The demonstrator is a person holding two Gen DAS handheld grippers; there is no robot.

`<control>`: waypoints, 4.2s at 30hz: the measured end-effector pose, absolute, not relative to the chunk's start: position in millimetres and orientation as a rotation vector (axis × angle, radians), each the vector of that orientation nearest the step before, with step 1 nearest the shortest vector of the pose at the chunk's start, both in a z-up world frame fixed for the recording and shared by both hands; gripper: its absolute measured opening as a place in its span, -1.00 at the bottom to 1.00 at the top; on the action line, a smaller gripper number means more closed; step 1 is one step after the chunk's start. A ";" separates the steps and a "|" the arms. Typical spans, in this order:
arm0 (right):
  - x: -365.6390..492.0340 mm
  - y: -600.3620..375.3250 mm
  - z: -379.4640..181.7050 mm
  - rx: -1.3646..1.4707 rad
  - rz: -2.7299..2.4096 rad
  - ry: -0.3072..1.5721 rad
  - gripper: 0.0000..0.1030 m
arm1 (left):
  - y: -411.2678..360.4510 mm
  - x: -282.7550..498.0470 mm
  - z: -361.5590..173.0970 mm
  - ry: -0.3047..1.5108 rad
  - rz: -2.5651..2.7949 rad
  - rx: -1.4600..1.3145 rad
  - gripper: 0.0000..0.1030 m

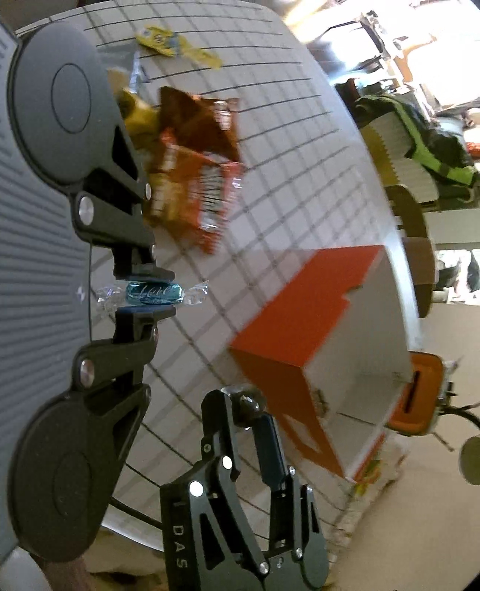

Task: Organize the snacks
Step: 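Carry both candies over the box and open both grippers to drop them, then withdraw both grippers from the box toward the snack pile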

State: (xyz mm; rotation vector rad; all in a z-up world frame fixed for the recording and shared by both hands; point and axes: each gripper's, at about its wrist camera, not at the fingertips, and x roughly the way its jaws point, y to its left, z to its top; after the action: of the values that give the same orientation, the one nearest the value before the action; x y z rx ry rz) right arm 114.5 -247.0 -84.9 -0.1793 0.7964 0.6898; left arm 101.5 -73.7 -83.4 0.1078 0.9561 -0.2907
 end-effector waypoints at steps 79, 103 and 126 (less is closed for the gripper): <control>301.0 -366.4 -93.7 -0.349 0.618 0.921 0.01 | -218.3 316.3 -97.2 1.199 -0.129 -0.017 -0.46; 225.1 -355.0 -24.4 -0.169 0.576 0.760 0.62 | -168.9 230.2 -28.5 0.950 -0.189 -0.029 0.32; 157.7 -277.8 -23.4 -0.004 0.626 0.691 0.99 | -52.3 129.5 -8.8 0.782 -0.194 -0.040 0.75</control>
State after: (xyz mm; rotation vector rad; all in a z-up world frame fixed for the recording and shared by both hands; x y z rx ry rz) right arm 157.7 -277.8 -23.4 -0.0040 0.6911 0.6258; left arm 129.5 -52.3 -8.8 -0.0399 0.7817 -0.1939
